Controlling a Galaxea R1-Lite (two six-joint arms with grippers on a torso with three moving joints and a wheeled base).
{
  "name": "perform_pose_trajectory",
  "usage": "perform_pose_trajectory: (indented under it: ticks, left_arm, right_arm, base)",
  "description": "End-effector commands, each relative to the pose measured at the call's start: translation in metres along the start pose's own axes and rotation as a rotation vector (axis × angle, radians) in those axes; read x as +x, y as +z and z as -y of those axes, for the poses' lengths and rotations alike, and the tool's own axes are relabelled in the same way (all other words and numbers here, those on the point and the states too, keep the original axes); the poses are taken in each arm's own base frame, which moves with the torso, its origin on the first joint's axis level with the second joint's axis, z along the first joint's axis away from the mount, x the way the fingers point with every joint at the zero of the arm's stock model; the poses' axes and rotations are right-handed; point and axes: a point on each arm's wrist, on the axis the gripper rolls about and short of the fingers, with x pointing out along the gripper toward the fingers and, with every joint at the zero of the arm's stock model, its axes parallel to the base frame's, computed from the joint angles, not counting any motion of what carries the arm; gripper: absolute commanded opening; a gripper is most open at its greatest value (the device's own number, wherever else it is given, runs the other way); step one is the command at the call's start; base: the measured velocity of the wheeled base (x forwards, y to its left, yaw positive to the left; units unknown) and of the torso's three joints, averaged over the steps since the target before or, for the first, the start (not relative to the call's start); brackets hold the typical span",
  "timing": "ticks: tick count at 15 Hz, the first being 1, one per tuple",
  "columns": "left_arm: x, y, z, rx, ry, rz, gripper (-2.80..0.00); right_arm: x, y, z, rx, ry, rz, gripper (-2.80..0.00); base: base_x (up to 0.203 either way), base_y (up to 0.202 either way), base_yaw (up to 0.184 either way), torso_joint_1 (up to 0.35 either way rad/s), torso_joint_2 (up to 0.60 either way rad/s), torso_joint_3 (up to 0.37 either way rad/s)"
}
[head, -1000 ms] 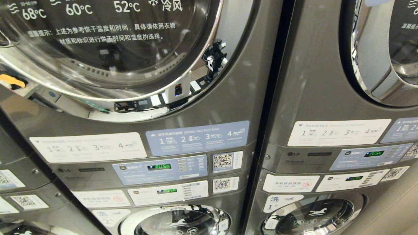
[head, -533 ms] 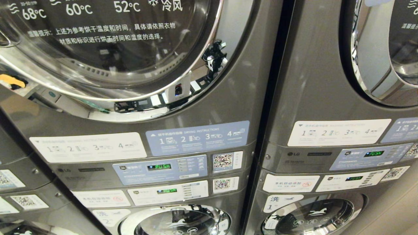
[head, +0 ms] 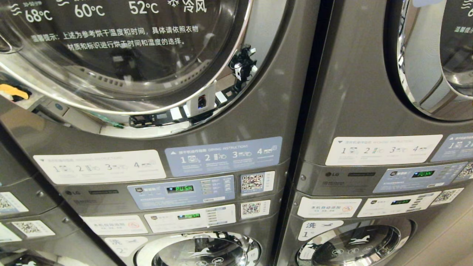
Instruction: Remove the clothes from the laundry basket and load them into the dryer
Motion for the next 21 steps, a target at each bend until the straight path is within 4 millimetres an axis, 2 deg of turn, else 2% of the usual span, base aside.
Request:
perform_pose_trajectory:
  ticks: [1,21]
  left_arm:
    - [0.0001,-0.0004,0.0000,0.000,0.000,-0.001,-2.80]
    - [0.0001,-0.0004,0.0000,0.000,0.000,-0.001,-2.80]
  right_arm:
    - [0.0000,0.0000,0.0000,0.000,0.000,0.000,-2.80]
    - [0.0000,0.0000,0.0000,0.000,0.001,0.000,-2.80]
  base:
    - [0.000,0.000,0.000,0.000,0.00,0.000]
    - [0.000,0.000,0.000,0.000,0.00,0.000]
